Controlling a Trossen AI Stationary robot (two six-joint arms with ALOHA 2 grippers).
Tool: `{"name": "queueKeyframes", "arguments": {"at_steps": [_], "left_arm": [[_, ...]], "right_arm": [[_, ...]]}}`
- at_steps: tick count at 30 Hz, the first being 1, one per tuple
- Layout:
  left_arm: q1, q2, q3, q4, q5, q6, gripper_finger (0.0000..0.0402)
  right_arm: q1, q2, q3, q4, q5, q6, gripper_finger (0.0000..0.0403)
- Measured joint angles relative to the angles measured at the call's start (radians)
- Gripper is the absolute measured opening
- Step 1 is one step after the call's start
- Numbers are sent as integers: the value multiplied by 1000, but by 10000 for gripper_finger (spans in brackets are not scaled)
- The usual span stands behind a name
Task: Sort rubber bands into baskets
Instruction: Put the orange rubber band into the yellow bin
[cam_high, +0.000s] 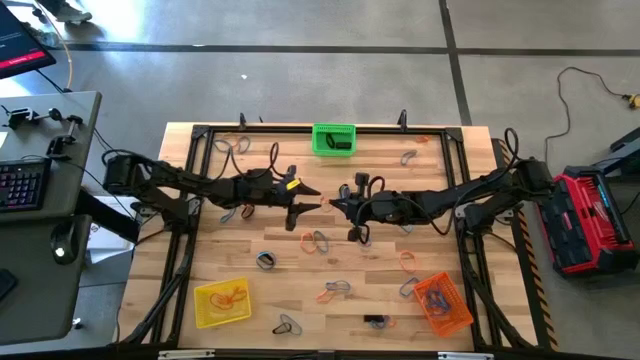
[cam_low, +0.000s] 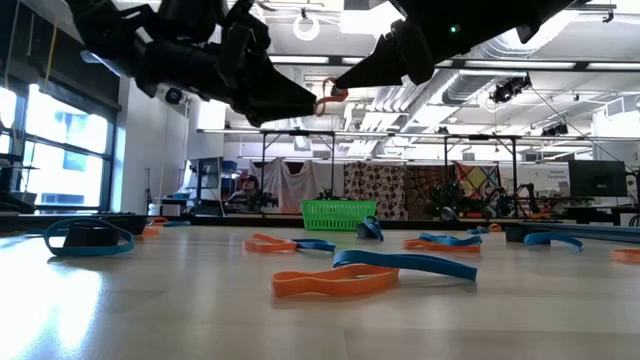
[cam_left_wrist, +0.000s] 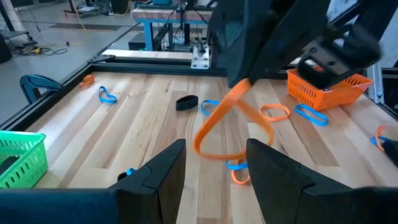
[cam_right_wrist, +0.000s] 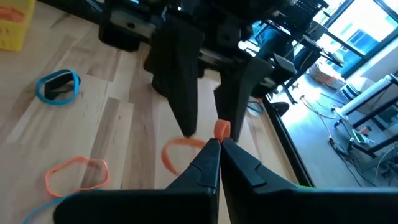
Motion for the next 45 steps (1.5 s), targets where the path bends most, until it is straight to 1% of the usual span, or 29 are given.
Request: {"name": "queueKeyframes", "arguments": {"at_steps": [8,16,20,22,26,33,37,39,41,45], "left_arm": [[0,25,9,2,0,34,161],[0,25,9,5,24,34,161],[0,25,9,5,39,34,161],[1,25,9,6,58,33,161],[4,25,17,3,135,33,161],[4,25,45,-4,151,33,161],[4,24,52,-25,209,33,159],[3,24,53,-26,213,40,150],[3,24,53,-26,213,56,132],[6,22,53,-28,212,77,72]], "right_arm": [[1,0,0,10,-2,0,0],[2,0,0,17,-50,0,0],[4,0,0,18,-68,-31,0],[9,0,0,18,-82,-64,0],[21,0,0,27,-95,-117,0],[20,0,0,27,-93,-130,0],[21,0,0,29,-93,-130,0],[21,0,0,30,-93,-130,0],[21,0,0,31,-92,-130,0],[20,0,0,30,-92,-130,0]]}}
